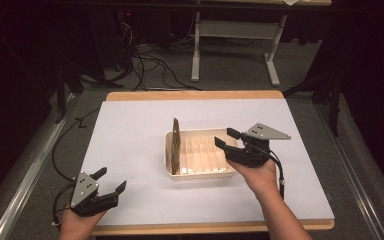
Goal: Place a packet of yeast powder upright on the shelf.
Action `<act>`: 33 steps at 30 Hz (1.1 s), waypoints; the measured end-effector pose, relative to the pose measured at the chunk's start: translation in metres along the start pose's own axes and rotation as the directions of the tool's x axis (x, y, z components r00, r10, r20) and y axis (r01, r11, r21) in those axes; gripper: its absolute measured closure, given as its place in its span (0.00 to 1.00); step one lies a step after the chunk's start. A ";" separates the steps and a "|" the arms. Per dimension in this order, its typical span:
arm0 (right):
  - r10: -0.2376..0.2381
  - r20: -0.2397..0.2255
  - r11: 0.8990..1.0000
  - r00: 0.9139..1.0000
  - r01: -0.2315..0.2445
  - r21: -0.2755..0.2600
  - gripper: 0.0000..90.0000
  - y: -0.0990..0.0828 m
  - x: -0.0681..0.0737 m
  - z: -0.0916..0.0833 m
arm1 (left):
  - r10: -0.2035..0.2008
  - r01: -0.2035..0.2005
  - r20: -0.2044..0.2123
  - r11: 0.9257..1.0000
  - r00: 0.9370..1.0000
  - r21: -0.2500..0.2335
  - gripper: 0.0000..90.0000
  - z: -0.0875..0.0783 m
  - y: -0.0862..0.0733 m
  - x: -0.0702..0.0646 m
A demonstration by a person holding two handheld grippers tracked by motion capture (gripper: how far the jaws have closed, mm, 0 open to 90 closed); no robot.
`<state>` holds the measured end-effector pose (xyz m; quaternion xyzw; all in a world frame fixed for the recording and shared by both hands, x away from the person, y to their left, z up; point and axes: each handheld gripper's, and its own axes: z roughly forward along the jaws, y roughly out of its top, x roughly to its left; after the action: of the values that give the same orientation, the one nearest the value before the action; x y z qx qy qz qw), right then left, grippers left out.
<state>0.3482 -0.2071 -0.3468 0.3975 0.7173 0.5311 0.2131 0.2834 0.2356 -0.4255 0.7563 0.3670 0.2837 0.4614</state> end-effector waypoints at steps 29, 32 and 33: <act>0.092 0.258 0.995 0.962 -0.096 0.004 0.27 -0.074 -0.069 -0.103 | 0.025 -0.026 0.013 0.999 1.000 0.045 0.27 0.008 -0.003 -0.007; 0.073 0.310 0.997 0.948 -0.080 0.008 0.33 -0.116 -0.065 -0.098 | 0.034 -0.035 0.025 0.998 0.999 0.061 0.27 0.011 -0.003 -0.009; 0.043 0.290 0.994 0.956 -0.071 0.088 0.30 -0.123 -0.065 -0.094 | 0.036 -0.037 0.029 0.997 0.999 0.063 0.27 0.012 -0.003 -0.009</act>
<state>0.2762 -0.3291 -0.4361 0.5011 0.6920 0.4377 0.2801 0.2864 0.2230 -0.4343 0.7810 0.3555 0.2697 0.4369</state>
